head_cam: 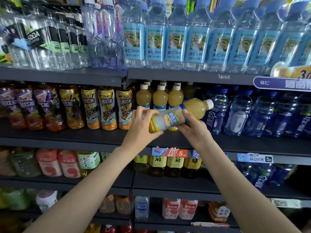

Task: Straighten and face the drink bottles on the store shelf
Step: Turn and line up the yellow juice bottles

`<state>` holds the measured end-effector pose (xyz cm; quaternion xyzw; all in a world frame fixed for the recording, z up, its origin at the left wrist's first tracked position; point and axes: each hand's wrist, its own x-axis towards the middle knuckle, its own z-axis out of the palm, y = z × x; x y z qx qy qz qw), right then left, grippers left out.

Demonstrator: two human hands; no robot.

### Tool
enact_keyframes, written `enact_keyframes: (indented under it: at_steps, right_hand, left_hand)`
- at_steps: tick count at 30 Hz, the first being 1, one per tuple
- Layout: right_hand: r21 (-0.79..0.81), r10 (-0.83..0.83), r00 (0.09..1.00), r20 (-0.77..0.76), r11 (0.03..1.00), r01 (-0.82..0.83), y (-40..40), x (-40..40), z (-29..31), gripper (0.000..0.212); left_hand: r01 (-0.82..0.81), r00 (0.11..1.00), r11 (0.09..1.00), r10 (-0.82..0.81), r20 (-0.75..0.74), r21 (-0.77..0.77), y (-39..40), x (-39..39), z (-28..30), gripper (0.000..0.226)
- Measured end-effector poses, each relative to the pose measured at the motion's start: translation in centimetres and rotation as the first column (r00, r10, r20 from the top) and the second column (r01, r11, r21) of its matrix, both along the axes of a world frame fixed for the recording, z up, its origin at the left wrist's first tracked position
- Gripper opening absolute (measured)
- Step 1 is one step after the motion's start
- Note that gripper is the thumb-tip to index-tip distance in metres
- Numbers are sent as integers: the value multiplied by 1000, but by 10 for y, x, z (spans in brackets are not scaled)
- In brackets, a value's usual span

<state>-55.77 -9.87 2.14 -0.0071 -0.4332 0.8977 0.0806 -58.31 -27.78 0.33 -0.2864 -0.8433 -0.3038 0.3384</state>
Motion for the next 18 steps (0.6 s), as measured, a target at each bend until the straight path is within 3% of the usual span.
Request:
enact_keyframes:
  at_steps: [3,7,12,14,16,18]
  right_hand:
    - [68,21,990,-141,998,-11,9,-3,3,47]
    - [145,95,979,-178,987,-70,16,-6,4,46]
    - [250,145,974,-171,963,-99,14,-10,4,57]
    - [358,84,986,-142,933,-28,8,-14,4,56]
    - [548,-62,986,-153,825,136,-2,-24,3,55]
    - [731,-156,960,-231,623,277,-14,-34,0,57]
  left_hand:
    - [123,946,969,-179,270,213,-10,-9,-1,61]
    - [97,904,893,-264,336,440,-14,-15,-3,57]
    - [156,859,889,-337,384,431,-10,-20,-1,56]
    - [187,816,897,-369,446,401,-6,-22,-4,57]
    - [197,774,898,-388,500,392,0,-28,-10,60]
    - [174,742,879,-413,528,444,11,-35,-17,56]
